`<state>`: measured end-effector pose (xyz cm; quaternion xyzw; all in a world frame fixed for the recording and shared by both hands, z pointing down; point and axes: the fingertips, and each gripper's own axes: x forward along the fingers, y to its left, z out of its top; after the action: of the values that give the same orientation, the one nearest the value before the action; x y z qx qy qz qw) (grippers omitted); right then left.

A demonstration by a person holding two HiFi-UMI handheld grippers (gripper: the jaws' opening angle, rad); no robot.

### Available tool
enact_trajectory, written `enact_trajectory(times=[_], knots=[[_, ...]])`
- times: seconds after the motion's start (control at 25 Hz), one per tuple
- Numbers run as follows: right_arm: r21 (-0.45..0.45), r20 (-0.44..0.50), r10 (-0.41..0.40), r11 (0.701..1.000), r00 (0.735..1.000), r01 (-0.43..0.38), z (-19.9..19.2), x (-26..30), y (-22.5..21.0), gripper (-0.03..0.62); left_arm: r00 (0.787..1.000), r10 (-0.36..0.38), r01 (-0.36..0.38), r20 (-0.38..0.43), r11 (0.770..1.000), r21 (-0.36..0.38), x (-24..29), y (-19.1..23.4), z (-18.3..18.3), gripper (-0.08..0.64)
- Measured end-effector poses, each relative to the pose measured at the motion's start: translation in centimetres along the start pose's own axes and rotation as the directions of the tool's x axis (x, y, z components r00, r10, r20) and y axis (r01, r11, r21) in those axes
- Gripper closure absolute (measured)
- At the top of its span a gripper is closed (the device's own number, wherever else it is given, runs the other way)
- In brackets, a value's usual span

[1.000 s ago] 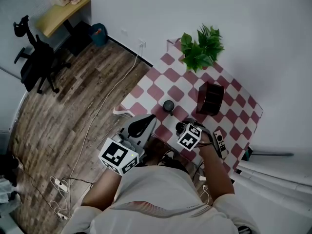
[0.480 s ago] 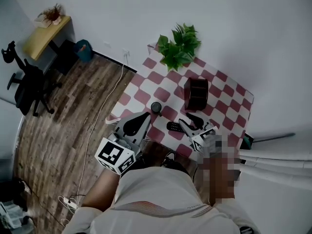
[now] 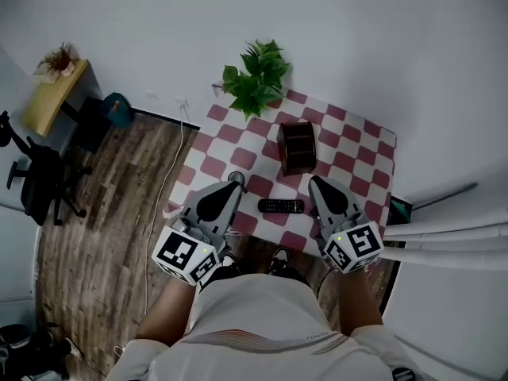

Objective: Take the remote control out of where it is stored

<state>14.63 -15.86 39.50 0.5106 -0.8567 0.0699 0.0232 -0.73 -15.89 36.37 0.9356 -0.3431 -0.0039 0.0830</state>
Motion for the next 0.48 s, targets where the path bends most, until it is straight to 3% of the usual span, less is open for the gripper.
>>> enact_trajectory(times=[0.48], knots=[[0.021,0.032,-0.077,0.997,0.997,0.076,0.9,-2.1,-1.4,0.571,0.999,-0.039,0.039,0.013,0.999,0.023,0.8,-1.1,0.8,0.553]])
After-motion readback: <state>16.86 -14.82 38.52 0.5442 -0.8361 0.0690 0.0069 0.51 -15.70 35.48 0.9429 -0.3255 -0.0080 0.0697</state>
